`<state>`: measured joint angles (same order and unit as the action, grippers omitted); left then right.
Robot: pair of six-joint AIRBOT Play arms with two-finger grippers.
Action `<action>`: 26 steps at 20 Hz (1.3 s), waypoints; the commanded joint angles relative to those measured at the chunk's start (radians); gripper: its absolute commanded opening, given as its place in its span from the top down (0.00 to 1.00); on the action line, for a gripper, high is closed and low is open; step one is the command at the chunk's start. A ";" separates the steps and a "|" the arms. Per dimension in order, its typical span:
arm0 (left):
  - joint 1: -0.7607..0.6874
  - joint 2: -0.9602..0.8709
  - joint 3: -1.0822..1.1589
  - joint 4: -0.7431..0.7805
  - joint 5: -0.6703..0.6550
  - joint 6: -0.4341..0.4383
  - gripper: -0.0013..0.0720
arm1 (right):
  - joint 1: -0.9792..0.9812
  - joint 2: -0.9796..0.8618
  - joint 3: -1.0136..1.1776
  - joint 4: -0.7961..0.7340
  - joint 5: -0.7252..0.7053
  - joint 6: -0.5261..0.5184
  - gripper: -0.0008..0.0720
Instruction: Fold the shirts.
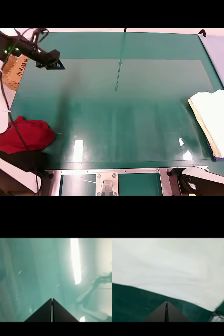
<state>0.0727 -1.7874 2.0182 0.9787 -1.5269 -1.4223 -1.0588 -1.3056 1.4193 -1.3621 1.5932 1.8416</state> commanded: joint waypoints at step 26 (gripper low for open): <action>-0.378 0.703 -0.986 0.144 0.245 -0.198 0.95 | 0.590 0.470 -0.737 0.229 -0.527 -0.250 0.97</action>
<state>-0.3019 -1.0912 1.0435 1.1225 -1.2865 -1.6257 -0.4702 -0.8387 0.6876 -1.1374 1.0718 1.5936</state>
